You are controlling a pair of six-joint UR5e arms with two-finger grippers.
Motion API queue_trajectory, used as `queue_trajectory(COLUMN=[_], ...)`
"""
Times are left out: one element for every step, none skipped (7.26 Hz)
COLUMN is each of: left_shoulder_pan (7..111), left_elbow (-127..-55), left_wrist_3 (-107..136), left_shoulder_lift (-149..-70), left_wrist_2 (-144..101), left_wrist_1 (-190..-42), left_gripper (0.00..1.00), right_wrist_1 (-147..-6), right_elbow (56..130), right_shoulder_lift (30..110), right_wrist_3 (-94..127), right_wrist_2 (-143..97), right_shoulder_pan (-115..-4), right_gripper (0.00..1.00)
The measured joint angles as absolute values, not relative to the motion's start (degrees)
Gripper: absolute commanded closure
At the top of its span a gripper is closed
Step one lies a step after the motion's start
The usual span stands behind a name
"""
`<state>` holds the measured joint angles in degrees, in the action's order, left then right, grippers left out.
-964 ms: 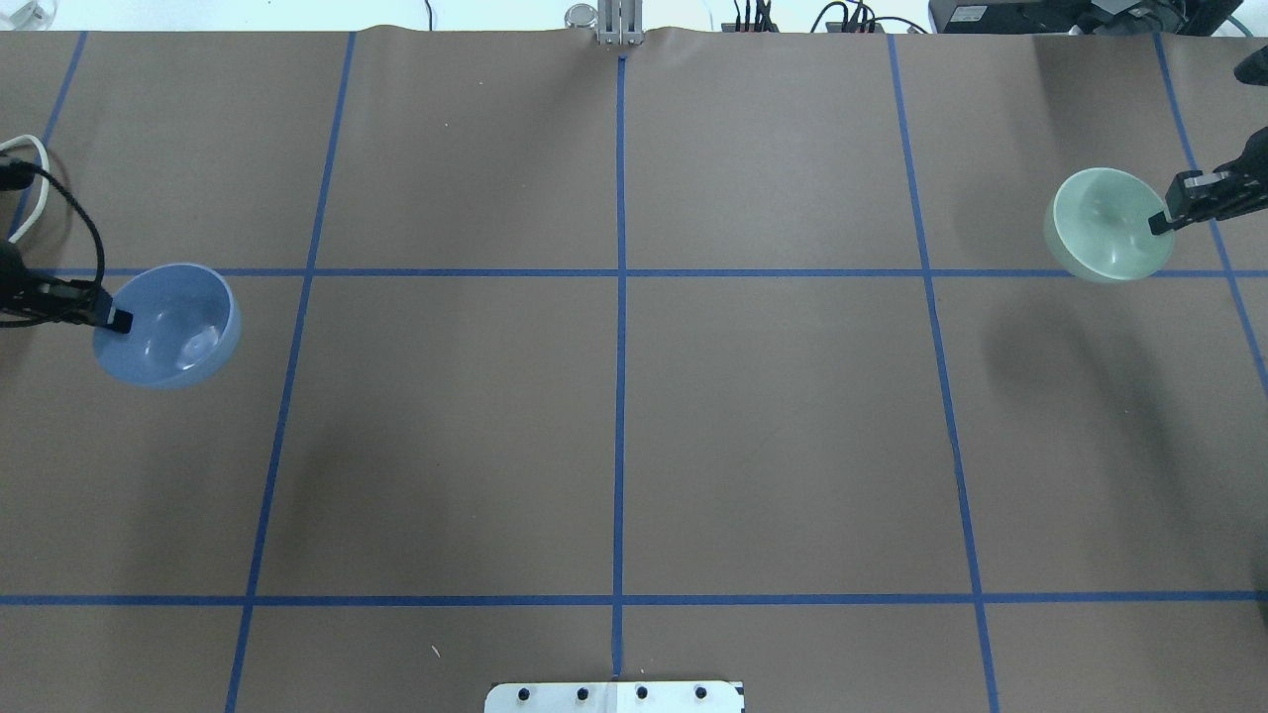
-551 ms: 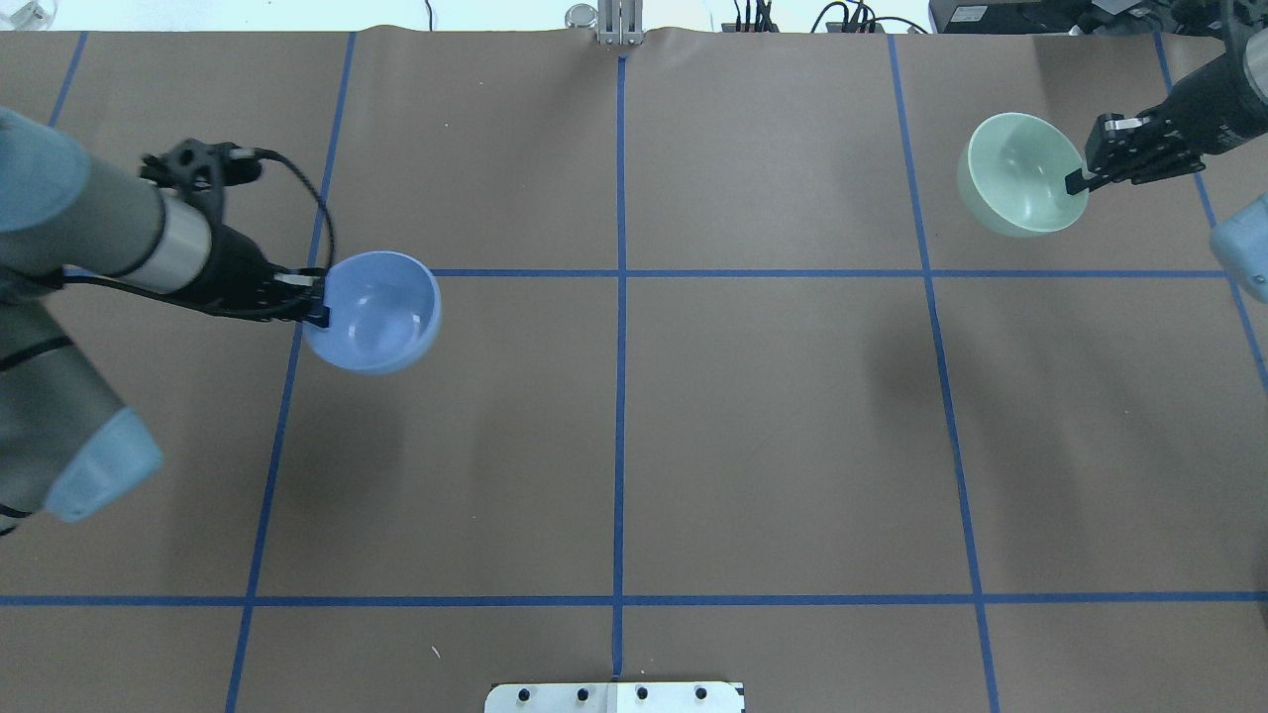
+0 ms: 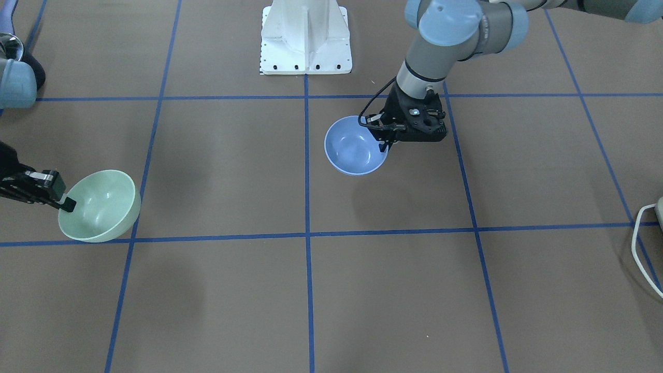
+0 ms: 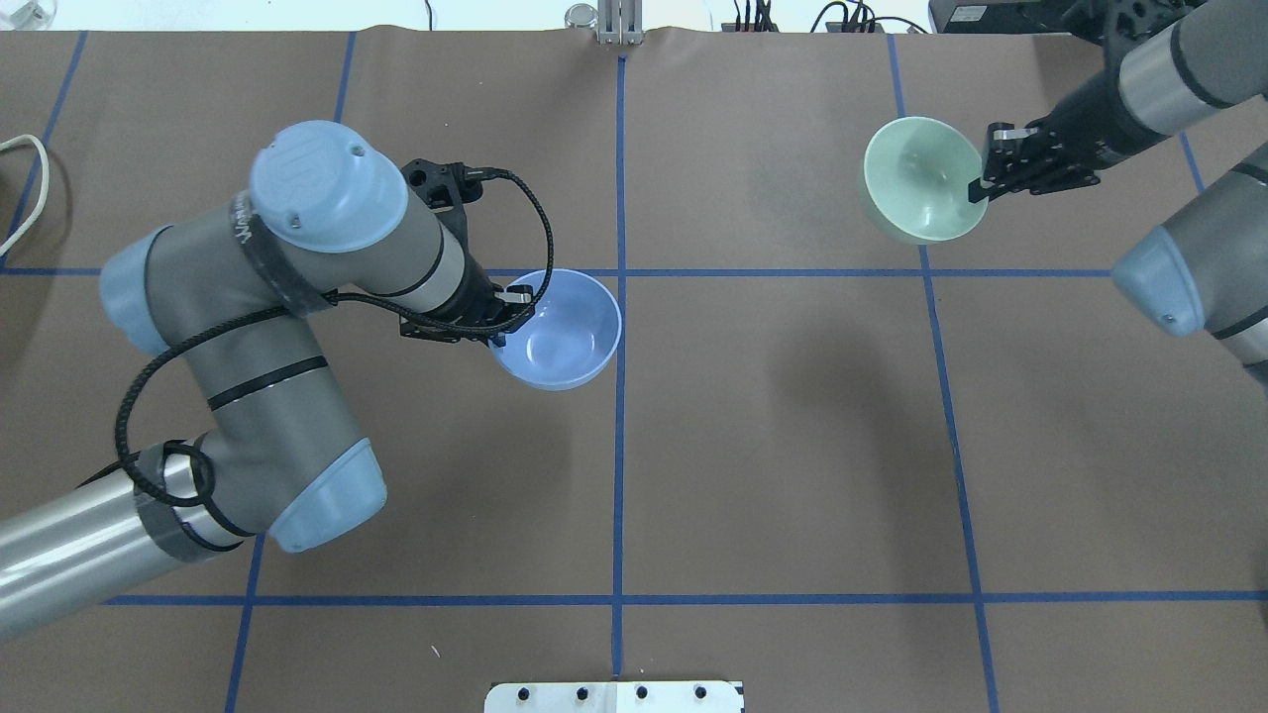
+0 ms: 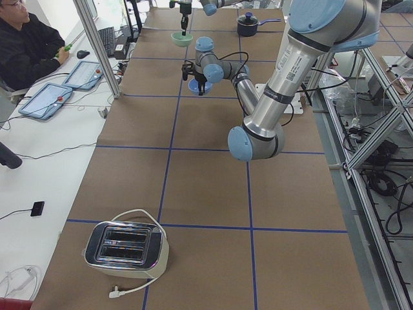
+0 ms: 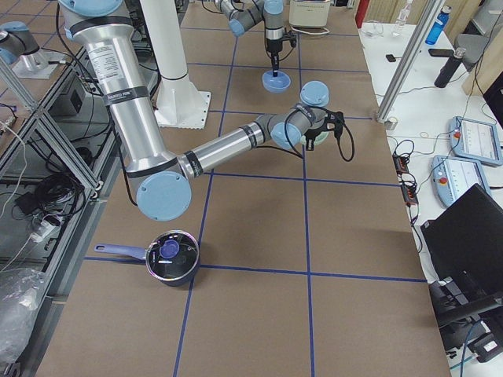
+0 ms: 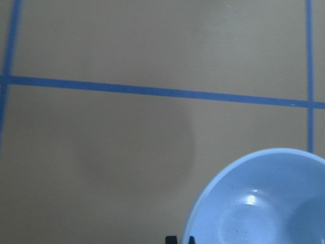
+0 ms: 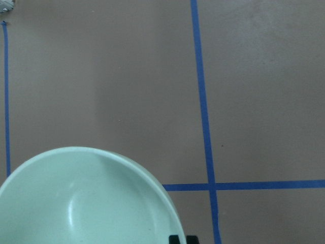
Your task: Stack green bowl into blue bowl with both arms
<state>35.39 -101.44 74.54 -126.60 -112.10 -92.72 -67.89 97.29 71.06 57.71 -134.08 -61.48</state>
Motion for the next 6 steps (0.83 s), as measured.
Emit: queue_trajectory(left_shoulder_pan=[35.1, 34.6, 33.8, 33.2, 32.4, 31.7], left_elbow=[-98.4, -95.7, -92.8, -90.4, -88.7, -87.9], left_wrist_3=[75.1, 75.4, 75.5, 75.6, 75.7, 76.1], left_shoulder_lift=[-128.9, -130.3, -130.9, -131.2, -131.4, -131.4], left_wrist_2=[-111.8, -110.9, -110.0, -109.2, -108.5, -108.0], left_wrist_1=[-93.0, -94.4, -97.5, -100.1, -101.7, -102.9], left_gripper=[1.0, 1.0, 1.0, 1.0, 1.0, 1.0], right_wrist_1=[-68.2, -68.4, -68.5, -68.5, -68.5, -68.6], right_elbow=[97.5, 97.6, 97.6, 97.6, 97.6, 97.6], right_shoulder_lift=[70.0, 69.3, 68.8, 68.4, 68.0, 67.7], right_wrist_3=[58.7, 59.3, 59.9, 60.5, 61.2, 61.6], right_wrist_2=[-132.8, -132.2, -132.0, -132.0, -131.9, -131.6], right_shoulder_pan=[-59.8, -59.0, -58.7, -58.5, -58.2, -58.0], right_gripper=[1.0, 1.0, 1.0, 1.0, 1.0, 1.0])
